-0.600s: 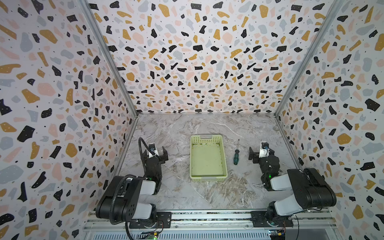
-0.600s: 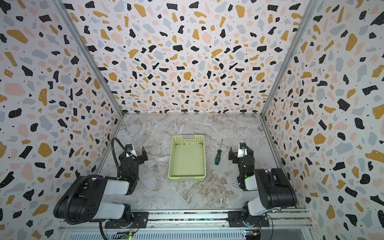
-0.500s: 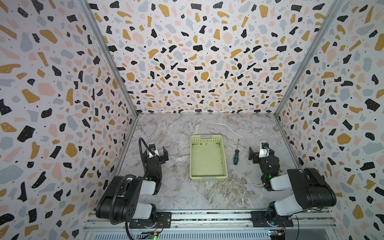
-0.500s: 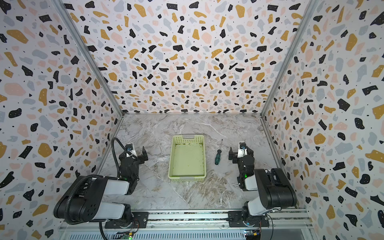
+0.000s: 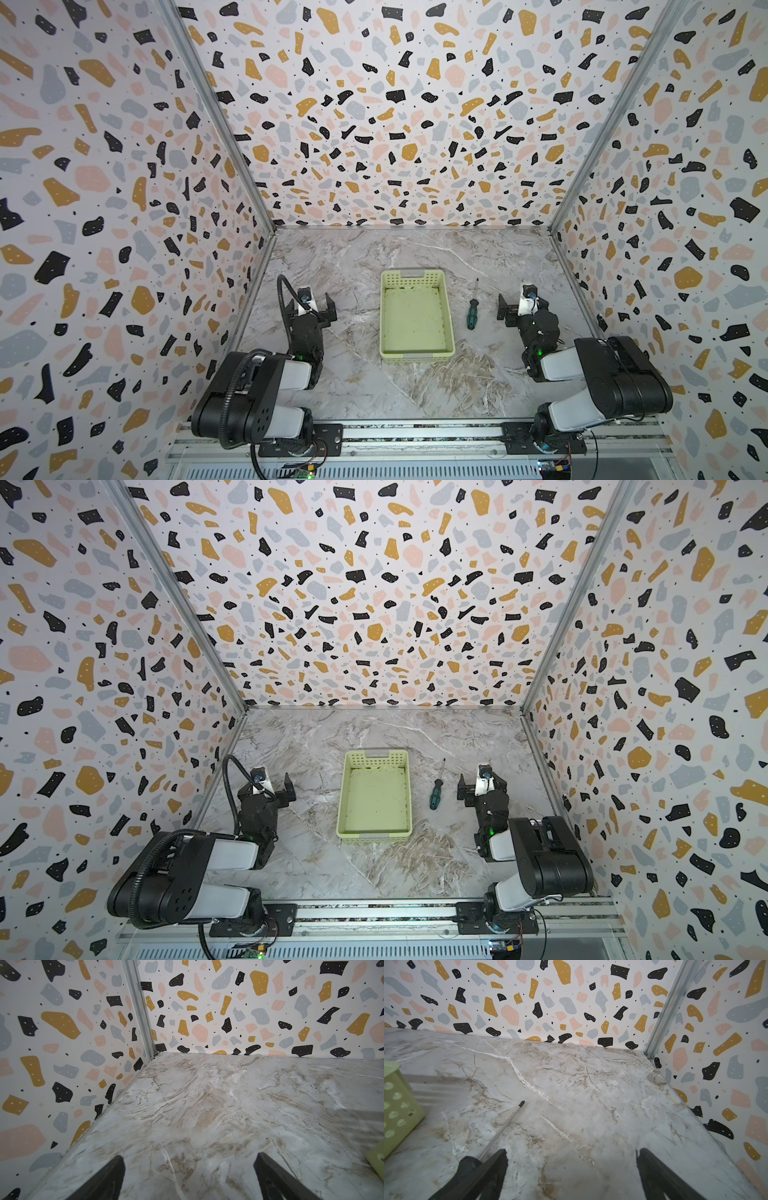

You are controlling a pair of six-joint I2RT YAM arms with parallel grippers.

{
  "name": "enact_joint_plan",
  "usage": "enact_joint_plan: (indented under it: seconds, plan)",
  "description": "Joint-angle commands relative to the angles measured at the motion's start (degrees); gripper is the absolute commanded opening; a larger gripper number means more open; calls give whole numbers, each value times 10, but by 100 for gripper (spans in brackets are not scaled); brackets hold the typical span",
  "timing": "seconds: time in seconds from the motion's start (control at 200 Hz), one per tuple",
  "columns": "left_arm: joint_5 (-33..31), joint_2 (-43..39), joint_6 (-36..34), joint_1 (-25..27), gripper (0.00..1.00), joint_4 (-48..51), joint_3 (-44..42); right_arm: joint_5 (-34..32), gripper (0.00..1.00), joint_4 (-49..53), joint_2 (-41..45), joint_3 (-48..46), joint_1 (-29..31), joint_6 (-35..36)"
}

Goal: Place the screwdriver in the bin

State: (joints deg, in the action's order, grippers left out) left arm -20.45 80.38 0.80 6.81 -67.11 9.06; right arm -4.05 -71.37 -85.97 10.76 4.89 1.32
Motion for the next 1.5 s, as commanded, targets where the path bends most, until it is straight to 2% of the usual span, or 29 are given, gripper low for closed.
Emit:
enact_joint_plan:
  seconds: [0.0, 0.426, 0.561, 0.626, 0.696, 0.746, 0.856, 0.916, 0.976, 1.046, 1.111, 1.217, 1.332, 1.492]
  plan:
    - [-1, -4, 0, -3, 100, -15, 5, 3, 99, -3, 4, 12, -1, -5]
    - [-2, -6, 0, -3, 100, -17, 2, 3, 99, -3, 4, 12, -1, -5]
    - [-23, -7, 8, -3, 100, -10, 11, 10, 99, 3, 3, 16, -7, -9]
    - [-42, -29, 18, -3, 100, 56, 40, 11, 99, 0, 5, 13, -7, -9]
    - [-80, -68, 43, -3, 100, 245, 128, -14, 99, -6, 9, 9, -6, -17]
    - [-95, -80, 63, -3, 100, 316, 178, -45, 99, 6, 23, 10, -8, -35]
    - [-20, -127, 83, -3, 100, 392, 255, -46, 99, 171, 111, 62, -8, -34]
    - [30, -154, 101, -3, 100, 404, 290, -55, 99, 269, 157, 103, -9, -84]
    - [54, -173, 133, -3, 100, 412, 322, -55, 99, 374, 194, 154, -9, -137]
    - [61, -186, 159, -3, 100, 444, 367, -30, 99, 499, 215, 222, -7, -172]
    - [40, -187, 174, -3, 100, 506, 420, -6, 99, 599, 214, 279, -1, -204]
    - [21, -166, 184, -3, 100, 640, 505, -74, 99, 747, 186, 368, 61, -250]
    - [57, -142, 145, -3, 100, 712, 552, -116, 99, 811, 154, 406, 138, -280]
    - [53, -147, 118, -3, 100, 693, 498, -127, 99, 827, 115, 393, 186, -325]
